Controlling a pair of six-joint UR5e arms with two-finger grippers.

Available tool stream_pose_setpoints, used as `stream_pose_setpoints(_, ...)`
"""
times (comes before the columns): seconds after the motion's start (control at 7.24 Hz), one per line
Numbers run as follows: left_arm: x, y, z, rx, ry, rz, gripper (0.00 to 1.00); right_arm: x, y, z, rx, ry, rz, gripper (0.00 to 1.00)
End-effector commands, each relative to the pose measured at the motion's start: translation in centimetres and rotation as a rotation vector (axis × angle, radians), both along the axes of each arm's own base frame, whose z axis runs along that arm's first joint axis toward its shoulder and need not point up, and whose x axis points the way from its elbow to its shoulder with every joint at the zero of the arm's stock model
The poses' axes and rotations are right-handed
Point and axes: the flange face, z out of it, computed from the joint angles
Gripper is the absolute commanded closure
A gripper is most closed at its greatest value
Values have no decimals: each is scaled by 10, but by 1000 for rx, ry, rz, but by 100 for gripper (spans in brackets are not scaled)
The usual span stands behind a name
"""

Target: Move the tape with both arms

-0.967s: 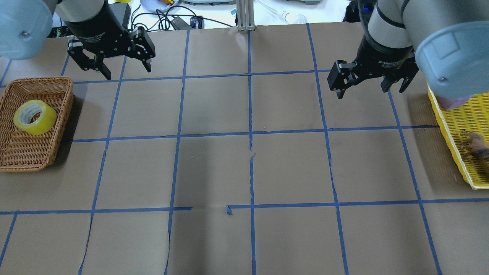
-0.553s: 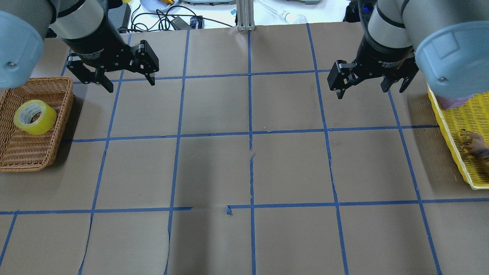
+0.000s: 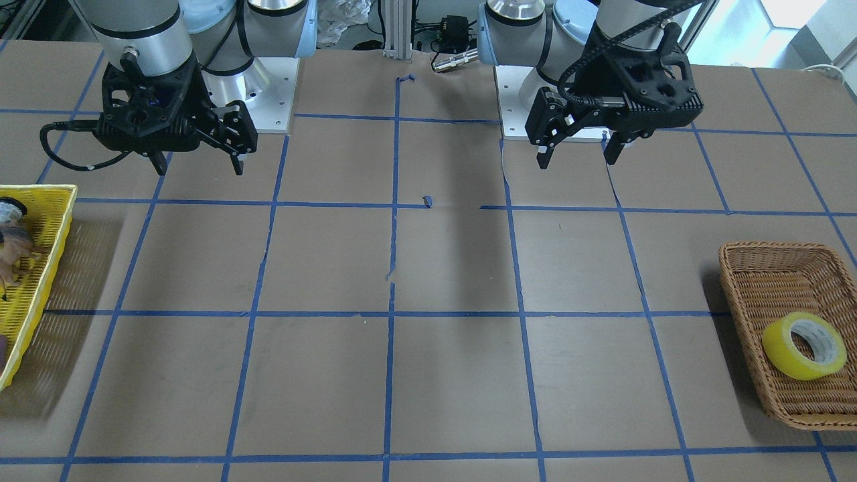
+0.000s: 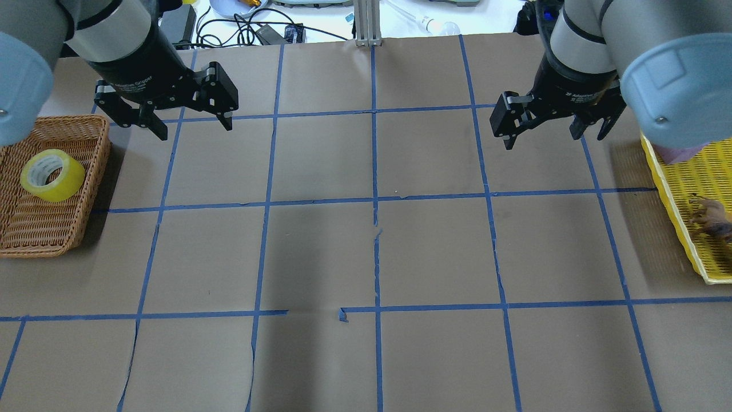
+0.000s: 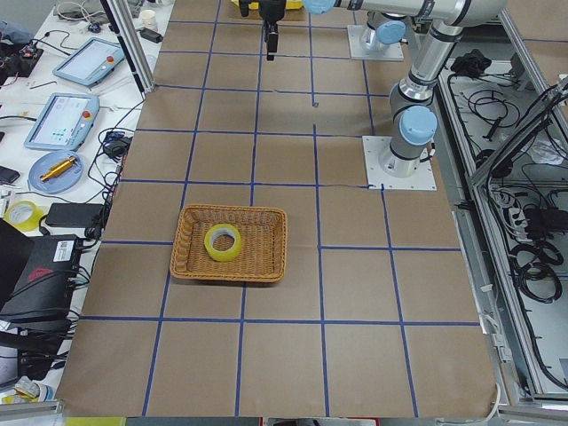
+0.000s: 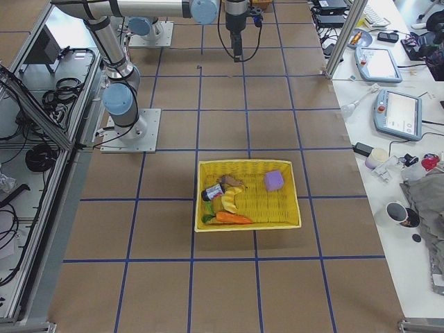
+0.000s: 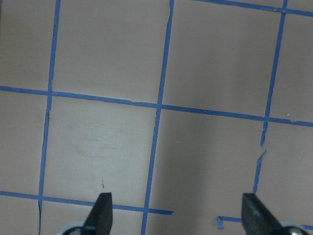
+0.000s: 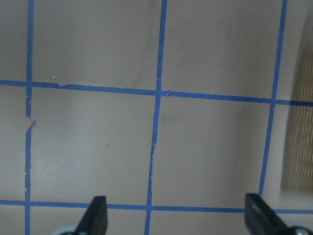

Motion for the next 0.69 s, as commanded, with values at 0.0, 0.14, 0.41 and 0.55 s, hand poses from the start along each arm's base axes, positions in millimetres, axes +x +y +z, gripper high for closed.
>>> stream_pose_setpoints(0.0, 0, 1, 1, -1, -13, -107, 5, 0, 1, 0, -1, -2, 0, 0)
stream_pose_setpoints(0.14, 0, 1, 2, -4, -13, -113, 5, 1, 1, 2, -3, -12, 1, 0)
stream_pose_setpoints(0.41, 0, 1, 1, -2, -17, -115, 5, 2, 8, 3, 37, -14, 5, 0)
stream_pose_setpoints(0.55, 0, 1, 2, -7, -17, -115, 5, 2, 13, 2, 75, -12, 11, 0)
